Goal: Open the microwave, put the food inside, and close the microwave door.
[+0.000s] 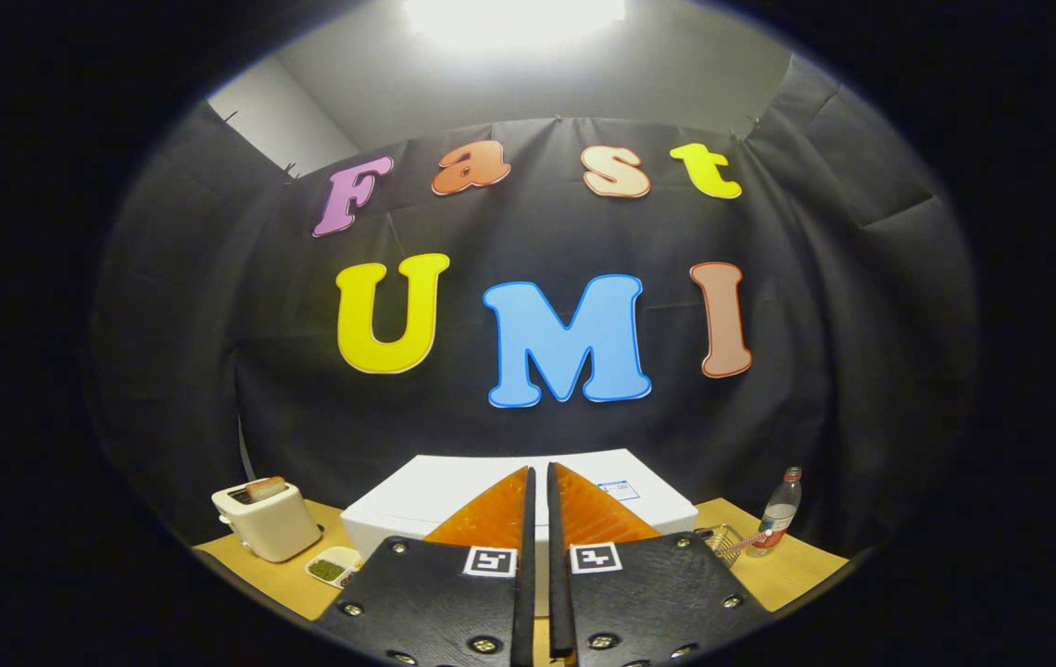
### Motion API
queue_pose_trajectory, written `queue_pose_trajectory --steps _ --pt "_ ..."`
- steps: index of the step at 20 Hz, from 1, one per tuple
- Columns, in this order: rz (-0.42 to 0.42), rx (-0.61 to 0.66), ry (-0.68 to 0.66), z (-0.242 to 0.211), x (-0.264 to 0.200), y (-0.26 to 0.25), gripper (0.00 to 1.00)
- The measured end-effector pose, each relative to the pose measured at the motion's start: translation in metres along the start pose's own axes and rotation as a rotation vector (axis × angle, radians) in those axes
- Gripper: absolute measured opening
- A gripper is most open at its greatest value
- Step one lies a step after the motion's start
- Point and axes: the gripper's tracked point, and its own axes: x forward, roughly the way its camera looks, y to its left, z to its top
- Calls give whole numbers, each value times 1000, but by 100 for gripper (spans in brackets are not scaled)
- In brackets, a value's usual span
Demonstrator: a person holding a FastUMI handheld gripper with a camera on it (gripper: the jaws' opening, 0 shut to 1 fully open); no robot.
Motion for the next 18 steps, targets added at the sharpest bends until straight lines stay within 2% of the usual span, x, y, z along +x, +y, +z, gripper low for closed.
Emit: queue_pose_trajectory --steps 5,7,10,12,14,15,17,18 --pt "-2 -64 -68 26 -19 -8 7" --pt "-26 -75 -81 36 -15 -18 7" --pt "-66 -81 -64 29 -7 -30 7" --pt "-41 -53 -78 28 -9 -23 12" --pt "-38 -83 -92 24 -5 -23 12" --pt "-34 -101 -91 22 -2 -21 40" --pt "-17 -129 -89 17 2 -16 78" --pt "-25 -141 -72 13 4 -17 80"
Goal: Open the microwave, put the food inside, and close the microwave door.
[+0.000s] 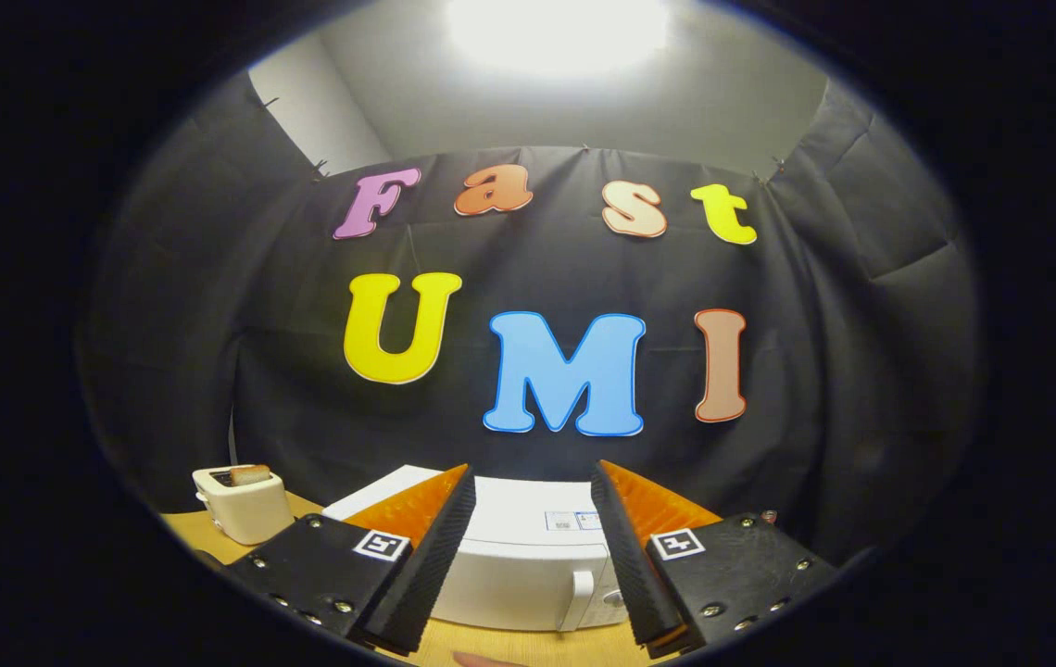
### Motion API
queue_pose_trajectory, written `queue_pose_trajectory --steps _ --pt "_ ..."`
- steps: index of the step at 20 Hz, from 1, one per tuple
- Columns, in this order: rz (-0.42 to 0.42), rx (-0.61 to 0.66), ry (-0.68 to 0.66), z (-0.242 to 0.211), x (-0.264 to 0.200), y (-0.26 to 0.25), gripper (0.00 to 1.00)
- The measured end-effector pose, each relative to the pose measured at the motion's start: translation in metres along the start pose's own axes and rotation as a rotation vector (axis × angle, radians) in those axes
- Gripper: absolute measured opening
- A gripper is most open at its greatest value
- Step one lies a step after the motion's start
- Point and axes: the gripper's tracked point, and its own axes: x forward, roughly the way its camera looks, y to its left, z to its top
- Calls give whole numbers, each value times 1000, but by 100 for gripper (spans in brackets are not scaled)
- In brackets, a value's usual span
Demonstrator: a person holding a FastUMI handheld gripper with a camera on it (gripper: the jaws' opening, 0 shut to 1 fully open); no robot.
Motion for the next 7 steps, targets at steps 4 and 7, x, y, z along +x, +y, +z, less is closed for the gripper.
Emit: queue_pose_trajectory --steps 4,7 --pt "-1 -26 17 -7 8 -2 94" --pt "-2 14 37 -10 12 -9 95"
